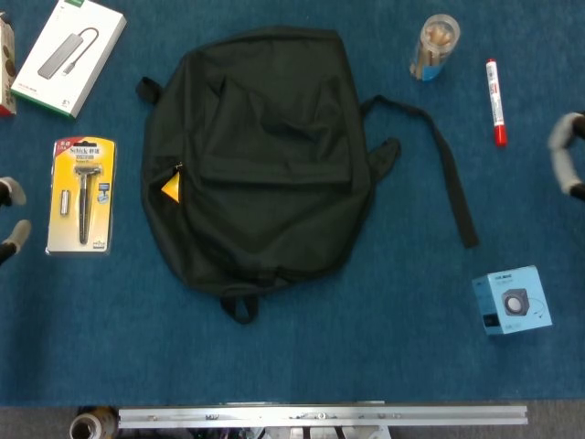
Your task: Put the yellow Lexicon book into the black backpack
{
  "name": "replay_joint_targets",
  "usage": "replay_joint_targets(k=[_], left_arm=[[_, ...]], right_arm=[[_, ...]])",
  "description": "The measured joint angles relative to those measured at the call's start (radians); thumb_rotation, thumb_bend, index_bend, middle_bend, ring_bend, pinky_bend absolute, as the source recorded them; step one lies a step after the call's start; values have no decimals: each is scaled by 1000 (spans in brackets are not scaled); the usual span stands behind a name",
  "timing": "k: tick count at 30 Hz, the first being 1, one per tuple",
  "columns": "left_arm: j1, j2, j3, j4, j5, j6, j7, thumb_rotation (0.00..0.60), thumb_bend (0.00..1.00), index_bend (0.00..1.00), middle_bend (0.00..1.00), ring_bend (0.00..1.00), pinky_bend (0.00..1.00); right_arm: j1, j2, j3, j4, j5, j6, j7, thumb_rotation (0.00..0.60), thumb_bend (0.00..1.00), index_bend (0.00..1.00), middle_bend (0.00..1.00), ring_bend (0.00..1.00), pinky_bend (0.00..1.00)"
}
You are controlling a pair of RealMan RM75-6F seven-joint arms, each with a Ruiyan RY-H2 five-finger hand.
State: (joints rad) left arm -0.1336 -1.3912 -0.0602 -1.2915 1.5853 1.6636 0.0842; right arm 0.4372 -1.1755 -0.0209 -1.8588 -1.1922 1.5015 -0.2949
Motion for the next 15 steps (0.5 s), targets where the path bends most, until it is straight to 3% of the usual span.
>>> replay_joint_targets(k=[9,15], left_arm=[[19,49,45,39,43,-3,-57,600,25,552,587,487,508],[28,82,62,4,34,-34,-54,600,25,553,584,487,508]], right_arm=[[-119,62,-35,117,-27,11,100,600,365,599,577,435,566],[-154,58,-33,198,-71,9,127,600,297,598,580,435,566]])
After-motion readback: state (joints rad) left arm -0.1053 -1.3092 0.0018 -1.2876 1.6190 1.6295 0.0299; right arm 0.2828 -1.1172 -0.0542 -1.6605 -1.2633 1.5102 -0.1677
